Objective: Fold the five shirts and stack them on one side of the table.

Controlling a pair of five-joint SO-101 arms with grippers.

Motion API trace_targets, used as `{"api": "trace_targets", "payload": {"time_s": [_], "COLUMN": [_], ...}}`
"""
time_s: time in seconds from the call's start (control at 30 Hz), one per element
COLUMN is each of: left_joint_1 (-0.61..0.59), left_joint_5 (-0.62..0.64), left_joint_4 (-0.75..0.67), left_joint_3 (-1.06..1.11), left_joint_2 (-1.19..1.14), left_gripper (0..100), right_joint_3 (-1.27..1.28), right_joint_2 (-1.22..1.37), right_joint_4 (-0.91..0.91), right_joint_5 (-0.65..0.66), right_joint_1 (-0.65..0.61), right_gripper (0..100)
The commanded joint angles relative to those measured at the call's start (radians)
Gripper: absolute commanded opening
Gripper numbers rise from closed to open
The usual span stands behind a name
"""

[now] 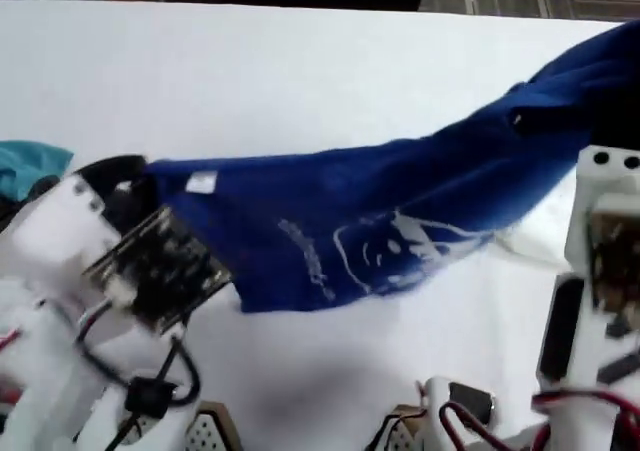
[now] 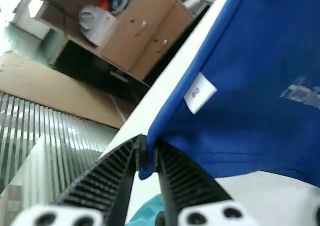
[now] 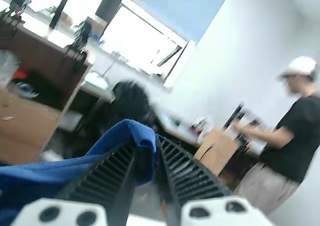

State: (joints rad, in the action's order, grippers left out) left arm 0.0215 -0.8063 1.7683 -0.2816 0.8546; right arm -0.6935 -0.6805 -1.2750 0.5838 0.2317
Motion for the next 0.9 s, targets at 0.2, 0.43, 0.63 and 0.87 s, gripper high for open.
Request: {"api": "trace_targets", "payload": {"time_s": [0.2, 0.43, 0.63, 0.87], "left_joint_1": [-0.035, -0.037, -0.083, -0.176], "left_joint_5": [-0.005, -0.002, 0.0, -0.008], "left_joint_4": [-0.003, 0.003, 0.005, 0.005], "left_joint_3": [0.042, 0.042, -0.016, -0.05], "left_joint_2": [0.011, 0.014, 0.1, 0.124], "left_gripper": [2, 2, 2, 2], "right_joint_3": [-0.032, -0.023, -0.023, -0.021], "right_joint_2": [-0.021, -0.07, -0.134, -0.139], "right_joint_4": [0.119, 0.107, 0.076, 0.03], "right_joint_5": [0.048, 0.048, 0.048, 0.038], "right_joint_1": [0.015, 0.01, 0.01, 0.01], "right_gripper": [2.0, 2.0, 2.0, 2.0]}}
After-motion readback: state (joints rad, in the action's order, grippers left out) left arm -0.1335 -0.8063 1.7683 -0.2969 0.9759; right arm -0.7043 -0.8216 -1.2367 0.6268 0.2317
